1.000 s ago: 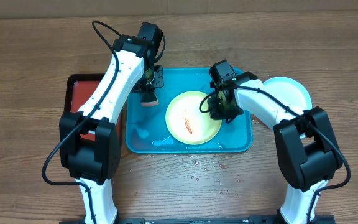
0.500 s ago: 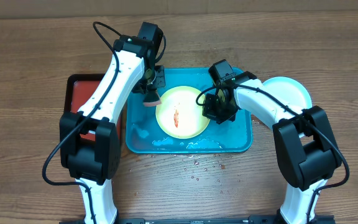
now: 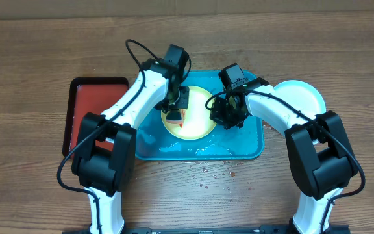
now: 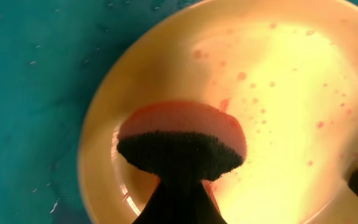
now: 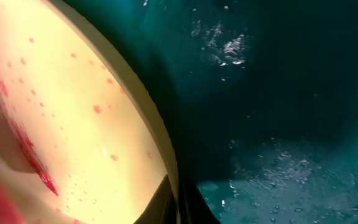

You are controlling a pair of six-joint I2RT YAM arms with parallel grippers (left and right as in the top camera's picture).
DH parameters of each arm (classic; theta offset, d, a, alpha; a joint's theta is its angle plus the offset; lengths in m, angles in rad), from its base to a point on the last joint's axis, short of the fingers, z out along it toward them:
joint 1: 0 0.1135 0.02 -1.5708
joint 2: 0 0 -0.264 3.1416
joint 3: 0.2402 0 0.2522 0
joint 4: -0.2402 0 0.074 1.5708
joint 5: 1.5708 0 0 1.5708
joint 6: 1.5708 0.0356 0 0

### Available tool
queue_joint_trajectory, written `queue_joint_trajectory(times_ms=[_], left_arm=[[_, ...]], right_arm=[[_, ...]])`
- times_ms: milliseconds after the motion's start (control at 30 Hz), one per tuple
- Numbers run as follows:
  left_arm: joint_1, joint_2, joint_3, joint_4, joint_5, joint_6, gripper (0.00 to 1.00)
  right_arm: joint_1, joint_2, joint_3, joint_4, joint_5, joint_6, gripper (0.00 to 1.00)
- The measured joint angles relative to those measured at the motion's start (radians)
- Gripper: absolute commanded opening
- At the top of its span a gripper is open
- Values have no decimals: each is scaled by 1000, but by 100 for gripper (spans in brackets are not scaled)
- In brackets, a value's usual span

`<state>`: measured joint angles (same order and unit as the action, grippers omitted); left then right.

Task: Clean dirty plates on tray and stack at the side
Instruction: 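Bring the sponge in the left gripper down onto the yellow-green plate, then scrub the yellow-green plate with the sponge while the right gripper holds it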

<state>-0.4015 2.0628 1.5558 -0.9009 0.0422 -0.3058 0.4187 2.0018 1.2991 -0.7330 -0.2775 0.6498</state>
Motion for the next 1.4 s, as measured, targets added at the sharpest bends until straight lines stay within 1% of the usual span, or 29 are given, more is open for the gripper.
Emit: queue_joint_trajectory(times_ms=[100, 367, 433, 633, 733, 833, 933, 1000, 1100, 1167, 1267, 1400], left_arm=[[-5, 0, -34, 39, -1, 13, 4], [-4, 0, -100, 73, -2, 44, 4], [-2, -4, -114, 95, 40, 76, 4], [-4, -10, -159, 190, 251, 179, 4], [-18, -10, -169, 226, 301, 194, 4], [-25, -10, -175, 276, 307, 179, 4], [-29, -10, -178, 357, 239, 113, 4], [-31, -10, -178, 397, 152, 57, 4], [-31, -10, -178, 408, 4, -14, 4], [-31, -10, -177, 392, -90, -48, 4], [-39, -12, -174, 335, -182, -81, 4], [-44, -21, -167, 224, -220, -89, 4]], right_arm=[[0, 0, -1, 2, -8, -10, 4], [16, 0, -4, 9, -10, -28, 4], [16, 0, -4, 8, -10, -30, 4], [16, 0, -5, 10, -10, -32, 4], [16, 0, -5, 9, -10, -33, 4], [16, 0, -5, 9, -10, -33, 4], [16, 0, -5, 10, -10, -33, 4], [16, 0, -5, 11, -11, -34, 4], [18, 0, -5, 14, -14, -34, 4], [23, 0, -5, 19, -15, -34, 4], [33, 1, -5, 26, -23, -34, 4], [45, 2, -8, 26, -35, -47, 4]])
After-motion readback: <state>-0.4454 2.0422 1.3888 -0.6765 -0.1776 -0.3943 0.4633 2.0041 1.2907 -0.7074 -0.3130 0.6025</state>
